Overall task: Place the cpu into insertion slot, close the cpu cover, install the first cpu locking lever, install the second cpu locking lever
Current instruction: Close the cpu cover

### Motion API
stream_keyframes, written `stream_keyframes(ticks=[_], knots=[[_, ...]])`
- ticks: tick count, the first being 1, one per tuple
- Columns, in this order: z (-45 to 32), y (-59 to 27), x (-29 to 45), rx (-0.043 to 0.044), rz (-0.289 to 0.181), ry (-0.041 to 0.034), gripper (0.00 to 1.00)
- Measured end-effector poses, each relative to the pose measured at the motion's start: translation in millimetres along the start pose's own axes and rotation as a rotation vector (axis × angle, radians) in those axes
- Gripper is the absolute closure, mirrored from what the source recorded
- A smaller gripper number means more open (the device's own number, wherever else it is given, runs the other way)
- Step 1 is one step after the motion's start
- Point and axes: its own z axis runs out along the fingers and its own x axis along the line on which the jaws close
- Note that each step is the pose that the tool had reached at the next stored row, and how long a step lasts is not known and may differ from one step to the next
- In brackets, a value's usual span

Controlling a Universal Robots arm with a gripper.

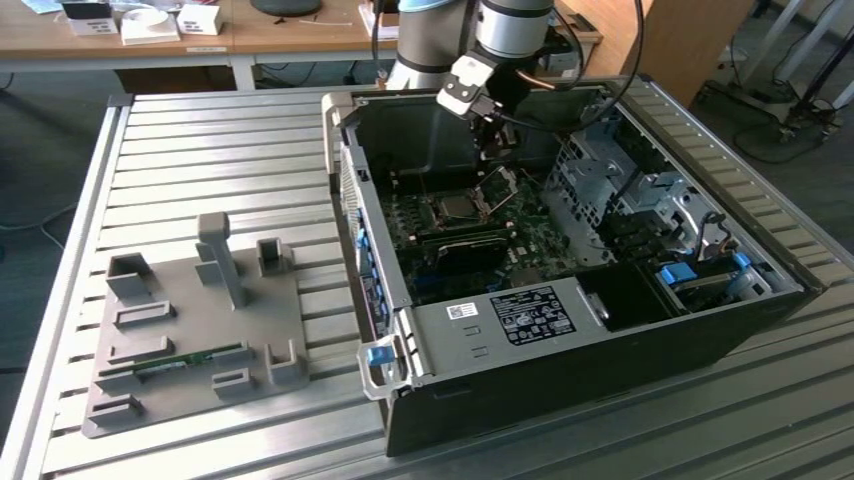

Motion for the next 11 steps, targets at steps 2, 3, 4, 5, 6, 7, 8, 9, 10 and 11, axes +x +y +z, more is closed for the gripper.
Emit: stream_keyframes(ticks=[2, 3, 4, 5, 6, 7, 8, 9, 10, 11], knots=[[0.1, 1.1, 0.0, 0.0000, 0.000, 0.0000, 0.89], [0.1, 1.6, 0.0, 0.0000, 0.000, 0.0001, 0.89], [0.1, 2.1, 0.0, 0.0000, 0.000, 0.0000, 0.89], [0.1, 2.7, 0.0, 0.0000, 0.000, 0.0000, 0.89], [0.2, 3.1, 0.0, 0.0000, 0.000, 0.0000, 0.89], [0.2, 3.6, 0.0, 0.0000, 0.000, 0.0001, 0.89], [0.2, 4.1, 0.0, 0.0000, 0.000, 0.0000, 0.89], [0.3, 4.7, 0.0, 0.0000, 0.000, 0.0000, 0.89], [0.3, 5.3, 0.0, 0.0000, 0.000, 0.0000, 0.89], [0.3, 6.1, 0.0, 0.0000, 0.000, 0.0000, 0.89]])
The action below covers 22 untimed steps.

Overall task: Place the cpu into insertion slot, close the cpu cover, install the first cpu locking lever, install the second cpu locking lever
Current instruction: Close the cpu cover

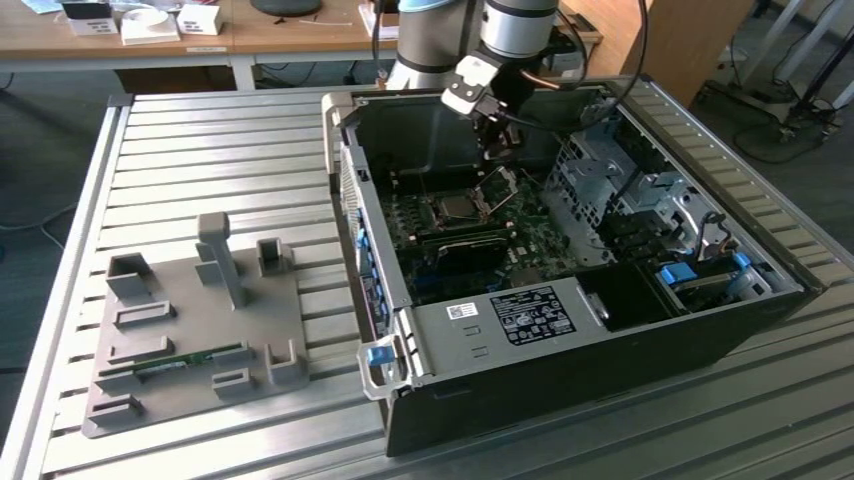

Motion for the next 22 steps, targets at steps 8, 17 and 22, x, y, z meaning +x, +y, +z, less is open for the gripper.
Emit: stream_keyframes(ticks=[8, 17, 22], knots=[[0.4, 6.5, 0.0, 0.0000, 0.000, 0.0000, 0.89], [0.6, 11.2, 0.0, 0.0000, 0.000, 0.0000, 0.89], [0.0, 13.6, 0.0, 0.0000, 0.000, 0.0000, 0.89]])
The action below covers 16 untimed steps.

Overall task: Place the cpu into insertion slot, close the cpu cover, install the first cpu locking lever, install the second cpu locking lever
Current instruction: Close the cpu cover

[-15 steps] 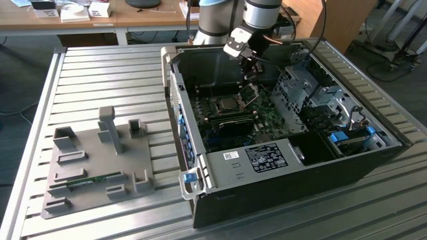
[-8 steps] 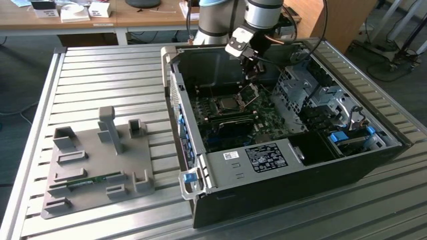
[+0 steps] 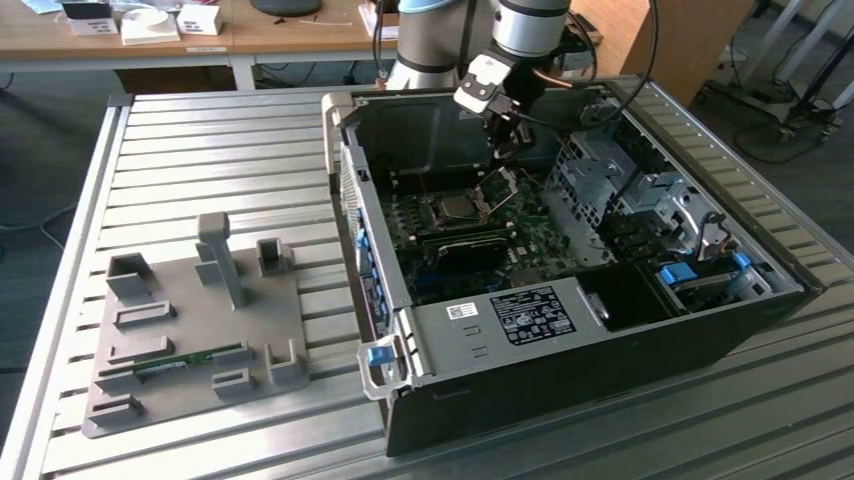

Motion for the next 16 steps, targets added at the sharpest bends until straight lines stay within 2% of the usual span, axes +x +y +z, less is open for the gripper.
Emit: stream_keyframes(ticks=[16], knots=[[1.0, 11.8, 0.0, 0.0000, 0.000, -0.0001, 0.89]])
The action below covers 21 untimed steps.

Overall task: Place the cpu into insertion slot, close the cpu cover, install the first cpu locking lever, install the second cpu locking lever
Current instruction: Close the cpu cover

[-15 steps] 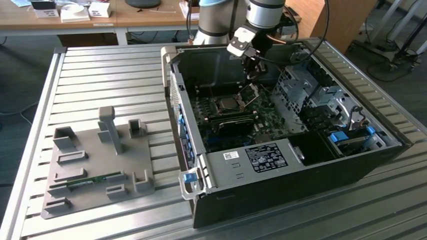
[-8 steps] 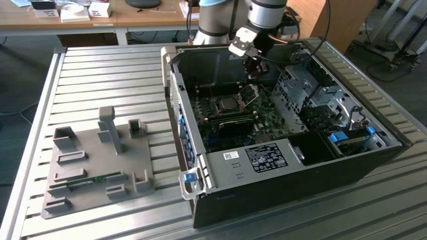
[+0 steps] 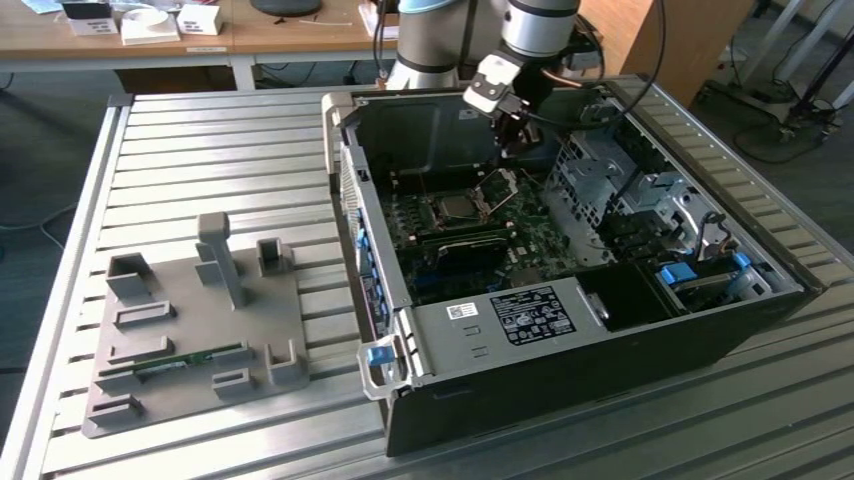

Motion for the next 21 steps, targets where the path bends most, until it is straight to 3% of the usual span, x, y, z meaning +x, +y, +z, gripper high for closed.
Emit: stream_keyframes(ticks=[21], knots=[[0.9, 8.8, 0.0, -0.0001, 0.000, 0.0001, 0.89]])
